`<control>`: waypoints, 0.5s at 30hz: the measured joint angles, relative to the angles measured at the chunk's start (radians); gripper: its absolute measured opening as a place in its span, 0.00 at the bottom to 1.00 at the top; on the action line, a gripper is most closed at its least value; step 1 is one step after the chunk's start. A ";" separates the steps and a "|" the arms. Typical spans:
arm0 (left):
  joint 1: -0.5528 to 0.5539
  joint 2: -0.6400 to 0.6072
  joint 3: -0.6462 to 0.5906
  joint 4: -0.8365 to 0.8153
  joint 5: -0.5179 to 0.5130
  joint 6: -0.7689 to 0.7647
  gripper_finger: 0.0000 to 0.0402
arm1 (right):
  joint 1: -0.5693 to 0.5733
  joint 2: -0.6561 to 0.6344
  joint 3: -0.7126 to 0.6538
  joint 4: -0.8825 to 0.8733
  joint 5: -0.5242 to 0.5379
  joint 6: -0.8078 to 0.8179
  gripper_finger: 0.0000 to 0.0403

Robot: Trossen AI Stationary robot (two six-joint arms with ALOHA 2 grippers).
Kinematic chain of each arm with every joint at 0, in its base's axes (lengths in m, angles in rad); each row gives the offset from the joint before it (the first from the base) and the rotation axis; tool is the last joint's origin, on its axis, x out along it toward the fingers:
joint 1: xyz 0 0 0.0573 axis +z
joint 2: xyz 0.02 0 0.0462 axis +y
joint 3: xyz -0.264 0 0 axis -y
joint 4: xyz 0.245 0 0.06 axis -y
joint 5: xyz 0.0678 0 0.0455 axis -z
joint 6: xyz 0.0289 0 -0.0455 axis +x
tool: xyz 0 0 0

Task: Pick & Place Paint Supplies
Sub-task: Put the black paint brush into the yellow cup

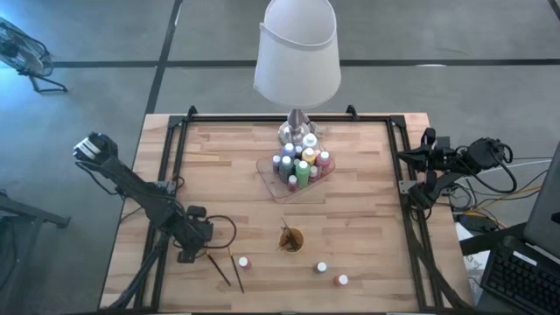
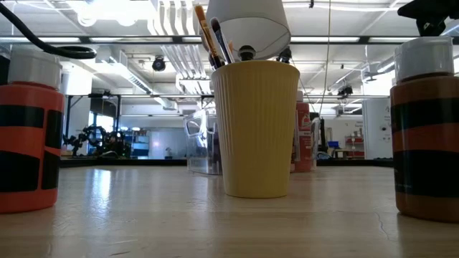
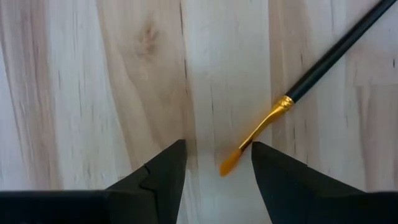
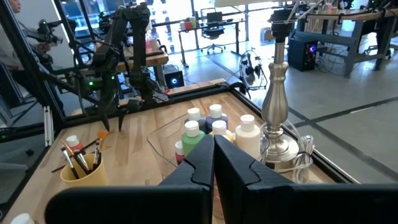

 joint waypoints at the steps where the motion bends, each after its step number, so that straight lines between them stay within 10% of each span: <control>1: 0.000 0.000 0.001 -0.001 0.000 0.004 0.47 | 0.000 0.000 0.000 0.000 0.000 0.000 0.02; 15: 0.000 0.001 0.000 -0.007 0.004 -0.032 0.30 | 0.000 0.000 0.000 0.000 0.000 0.000 0.02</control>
